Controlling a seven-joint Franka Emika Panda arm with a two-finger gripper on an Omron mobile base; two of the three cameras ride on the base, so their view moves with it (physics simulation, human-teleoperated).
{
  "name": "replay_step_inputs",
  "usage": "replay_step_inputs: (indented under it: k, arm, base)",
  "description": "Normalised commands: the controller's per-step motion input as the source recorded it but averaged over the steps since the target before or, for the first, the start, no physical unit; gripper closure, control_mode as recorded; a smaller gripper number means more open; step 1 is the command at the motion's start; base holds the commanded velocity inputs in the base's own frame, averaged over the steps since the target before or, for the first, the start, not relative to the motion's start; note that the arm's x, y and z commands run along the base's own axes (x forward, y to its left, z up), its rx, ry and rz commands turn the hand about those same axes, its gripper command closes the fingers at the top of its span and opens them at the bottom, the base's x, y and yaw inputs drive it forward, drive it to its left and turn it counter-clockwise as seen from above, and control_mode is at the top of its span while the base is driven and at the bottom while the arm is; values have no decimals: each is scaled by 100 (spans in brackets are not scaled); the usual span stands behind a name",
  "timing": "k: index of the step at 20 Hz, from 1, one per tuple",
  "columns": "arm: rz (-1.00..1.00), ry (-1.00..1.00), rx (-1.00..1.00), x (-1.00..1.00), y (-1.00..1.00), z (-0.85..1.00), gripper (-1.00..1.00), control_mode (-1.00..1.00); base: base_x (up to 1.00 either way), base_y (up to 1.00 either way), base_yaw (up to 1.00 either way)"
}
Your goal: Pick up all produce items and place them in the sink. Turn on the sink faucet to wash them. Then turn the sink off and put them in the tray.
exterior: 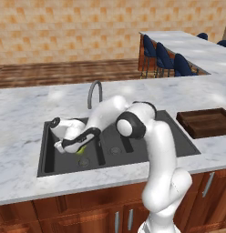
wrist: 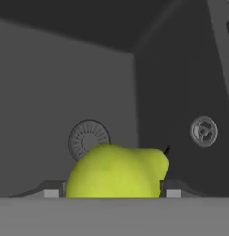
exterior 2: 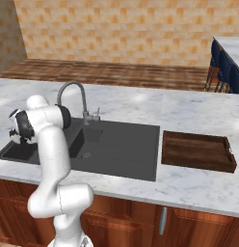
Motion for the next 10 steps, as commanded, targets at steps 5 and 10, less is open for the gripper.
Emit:
replay_step_inputs:
  k: [5, 10]
  arm:
    - [0, -11, 0, -38, -10, 100, 100, -100]
    - [0, 0, 0, -53, -48, 100, 100, -100]
  base:
    - [0, 0, 0]
    - [0, 0, 0]
